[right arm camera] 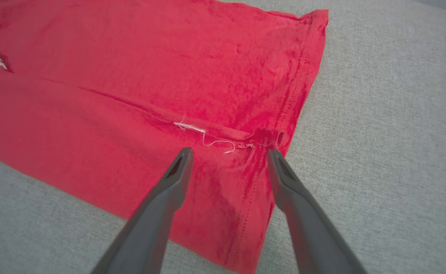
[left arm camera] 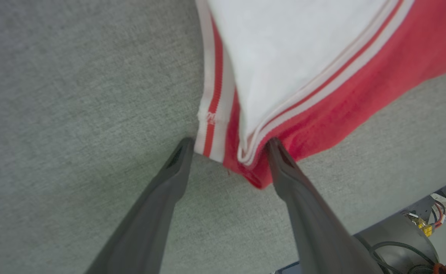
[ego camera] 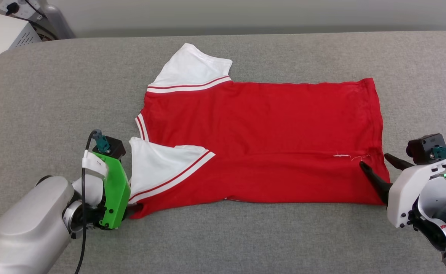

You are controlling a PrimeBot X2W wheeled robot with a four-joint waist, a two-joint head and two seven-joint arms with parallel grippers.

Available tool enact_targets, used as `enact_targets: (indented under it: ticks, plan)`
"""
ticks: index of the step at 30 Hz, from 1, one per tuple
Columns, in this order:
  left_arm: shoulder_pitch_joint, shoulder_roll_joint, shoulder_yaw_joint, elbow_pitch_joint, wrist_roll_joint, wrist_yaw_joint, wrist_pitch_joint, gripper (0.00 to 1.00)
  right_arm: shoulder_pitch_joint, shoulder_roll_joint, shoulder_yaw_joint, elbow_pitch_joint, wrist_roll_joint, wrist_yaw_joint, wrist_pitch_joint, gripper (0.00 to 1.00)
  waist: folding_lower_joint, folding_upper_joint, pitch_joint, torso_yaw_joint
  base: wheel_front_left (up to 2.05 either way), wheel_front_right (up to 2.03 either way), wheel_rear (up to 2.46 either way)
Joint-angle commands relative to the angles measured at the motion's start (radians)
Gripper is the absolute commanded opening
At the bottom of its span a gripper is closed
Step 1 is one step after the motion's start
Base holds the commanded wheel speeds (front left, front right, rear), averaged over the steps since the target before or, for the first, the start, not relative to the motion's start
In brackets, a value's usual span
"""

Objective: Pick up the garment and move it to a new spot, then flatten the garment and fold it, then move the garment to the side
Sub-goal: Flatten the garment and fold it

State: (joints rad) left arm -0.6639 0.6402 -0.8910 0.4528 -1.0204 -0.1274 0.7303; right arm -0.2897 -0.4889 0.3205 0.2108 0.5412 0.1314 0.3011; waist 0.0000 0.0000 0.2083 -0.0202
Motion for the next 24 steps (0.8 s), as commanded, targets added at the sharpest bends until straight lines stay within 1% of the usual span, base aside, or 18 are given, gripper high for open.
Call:
enact_targets:
  ticks: [1,4,7,8,9,14,16,19,21,24]
  plan:
    - [0.018,0.000,-0.005,0.018,0.003,0.001,-0.007,1.00,-0.013,0.007,-0.002,-0.009,-0.008,-0.001,0.004,1.00,0.0000,0.0000,0.020,-0.017,0.00,0.00,0.00]
    - [0.027,-0.017,-0.012,0.052,0.006,0.000,-0.035,1.00,-0.021,0.019,-0.003,-0.017,-0.017,-0.001,0.013,1.00,0.0000,0.0000,0.027,-0.022,0.00,0.00,0.00]
    - [0.026,-0.030,-0.023,0.073,0.016,-0.002,-0.076,1.00,-0.035,0.016,-0.001,-0.034,-0.028,-0.001,0.022,1.00,0.0000,0.0000,0.024,-0.025,0.00,0.00,0.00]
    - [0.025,-0.031,-0.024,0.074,0.015,-0.002,-0.087,0.46,-0.040,0.009,0.001,-0.039,-0.034,-0.001,0.026,1.00,0.0000,0.0000,0.021,-0.025,0.00,0.00,0.00]
    - [0.024,-0.030,-0.025,0.074,0.017,-0.002,-0.100,0.00,-0.046,0.001,0.004,-0.044,-0.041,-0.001,0.031,1.00,0.0000,0.0000,0.016,-0.025,0.00,0.00,0.00]
    - [0.014,-0.005,-0.040,0.027,-0.002,-0.003,-0.138,0.00,-0.090,-0.059,0.019,-0.083,-0.049,-0.001,0.091,1.00,0.0000,0.0000,-0.006,-0.019,0.00,0.00,0.00]
    - [0.007,0.014,-0.043,0.001,-0.005,-0.003,-0.151,0.00,-0.108,-0.091,0.027,-0.096,-0.037,-0.001,0.144,1.00,0.0000,0.0000,-0.013,-0.016,0.00,0.00,0.00]
    - [-0.002,0.040,-0.041,-0.044,-0.003,-0.003,-0.187,0.00,-0.128,-0.140,0.048,-0.111,0.008,-0.001,0.259,1.00,0.0000,0.0000,-0.019,-0.012,0.00,0.00,0.00]
    - [-0.001,0.046,-0.039,-0.071,-0.009,-0.003,-0.196,0.00,-0.134,-0.168,0.064,-0.115,0.049,-0.001,0.345,1.00,0.0000,0.0000,-0.019,-0.006,0.00,0.00,0.00]
    - [-0.005,0.060,-0.044,-0.101,0.003,-0.003,-0.205,0.00,-0.133,-0.193,0.082,-0.110,0.096,-0.001,0.445,1.00,0.0000,0.0000,-0.013,0.003,0.00,0.00,0.00]
